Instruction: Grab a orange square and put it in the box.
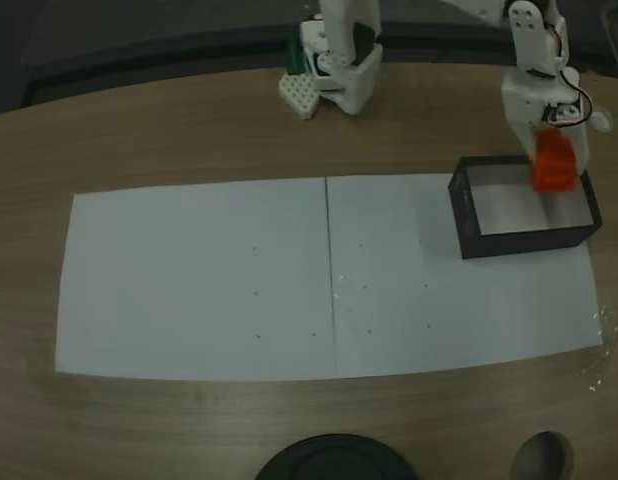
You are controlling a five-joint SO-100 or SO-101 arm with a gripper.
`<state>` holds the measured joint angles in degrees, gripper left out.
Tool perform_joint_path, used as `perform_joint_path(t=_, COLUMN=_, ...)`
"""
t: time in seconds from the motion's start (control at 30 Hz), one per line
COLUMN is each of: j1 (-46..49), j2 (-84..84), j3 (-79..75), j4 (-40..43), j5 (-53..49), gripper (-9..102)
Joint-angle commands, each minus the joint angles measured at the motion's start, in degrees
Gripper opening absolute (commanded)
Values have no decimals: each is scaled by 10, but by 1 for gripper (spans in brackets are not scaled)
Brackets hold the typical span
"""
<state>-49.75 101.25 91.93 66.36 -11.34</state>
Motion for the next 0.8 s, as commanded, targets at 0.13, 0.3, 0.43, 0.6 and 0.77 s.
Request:
perform_joint_path(t=0.13, j1=-4, j2=-6, j3=-13, j4=-25, j5=-1, gripper=2)
perform_joint_path(t=0.3, j1=-2, j2=-7, j3=-10, j4=-22, j5=3, gripper=2)
perform_joint_path(t=0.43, j1=3, j2=-7, j3=-10, j4=-21, j5=32, gripper=10)
perform_joint_path(t=0.6, j1=3, j2=-4, j3=-10, j4=-17, j5=31, gripper=34)
perform_joint_path(t=0.77, j1=3, j2=2, j3=-11, j4=-16, j5=30, gripper=31)
